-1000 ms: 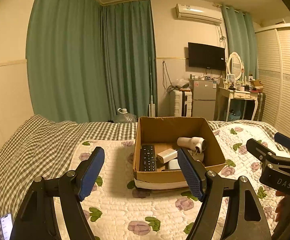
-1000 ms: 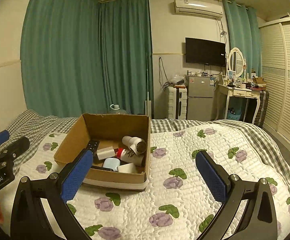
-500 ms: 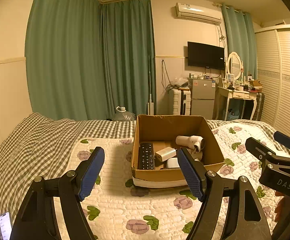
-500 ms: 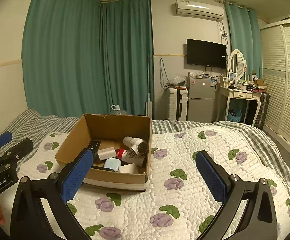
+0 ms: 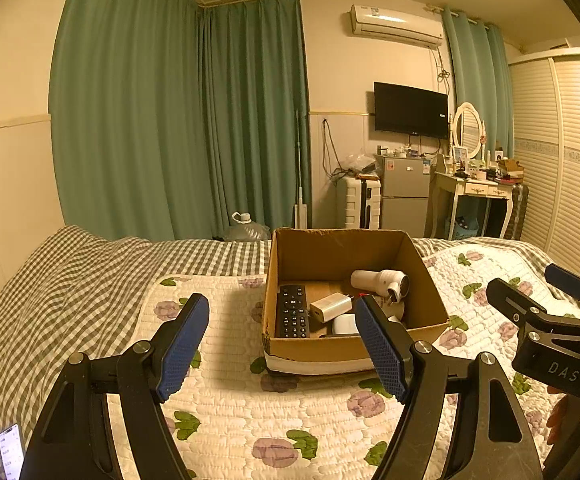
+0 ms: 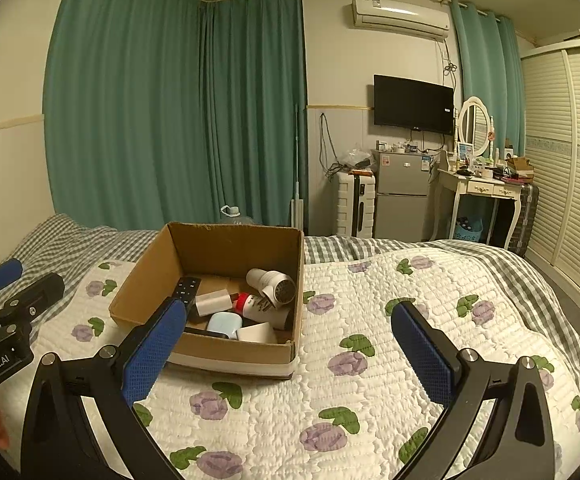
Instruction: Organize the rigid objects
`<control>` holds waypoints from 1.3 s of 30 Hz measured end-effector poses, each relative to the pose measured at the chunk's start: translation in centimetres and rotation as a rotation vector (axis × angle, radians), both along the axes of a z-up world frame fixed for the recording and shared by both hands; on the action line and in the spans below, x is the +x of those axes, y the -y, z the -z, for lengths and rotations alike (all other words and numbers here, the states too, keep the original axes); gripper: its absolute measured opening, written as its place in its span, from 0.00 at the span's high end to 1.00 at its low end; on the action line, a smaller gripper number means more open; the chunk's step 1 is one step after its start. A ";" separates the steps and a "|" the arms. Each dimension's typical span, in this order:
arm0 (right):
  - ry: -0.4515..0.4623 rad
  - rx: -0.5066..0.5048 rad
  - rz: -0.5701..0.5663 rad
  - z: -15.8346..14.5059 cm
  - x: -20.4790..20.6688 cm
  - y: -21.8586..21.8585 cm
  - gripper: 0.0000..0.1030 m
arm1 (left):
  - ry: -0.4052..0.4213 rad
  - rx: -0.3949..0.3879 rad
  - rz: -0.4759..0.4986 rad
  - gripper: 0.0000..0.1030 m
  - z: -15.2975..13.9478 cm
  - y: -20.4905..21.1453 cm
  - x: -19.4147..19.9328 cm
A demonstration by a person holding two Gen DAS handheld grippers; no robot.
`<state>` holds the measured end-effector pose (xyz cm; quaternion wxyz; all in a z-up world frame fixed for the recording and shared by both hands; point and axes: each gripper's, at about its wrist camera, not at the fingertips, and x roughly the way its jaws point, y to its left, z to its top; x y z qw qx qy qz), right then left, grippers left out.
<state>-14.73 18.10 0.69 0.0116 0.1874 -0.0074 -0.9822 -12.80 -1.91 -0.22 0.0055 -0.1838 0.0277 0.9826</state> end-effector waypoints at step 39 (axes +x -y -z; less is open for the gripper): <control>0.015 -0.001 0.001 0.2 0.0 0.1 0.00 | 0.001 -0.001 0.002 0.24 0.1 -0.1 0.1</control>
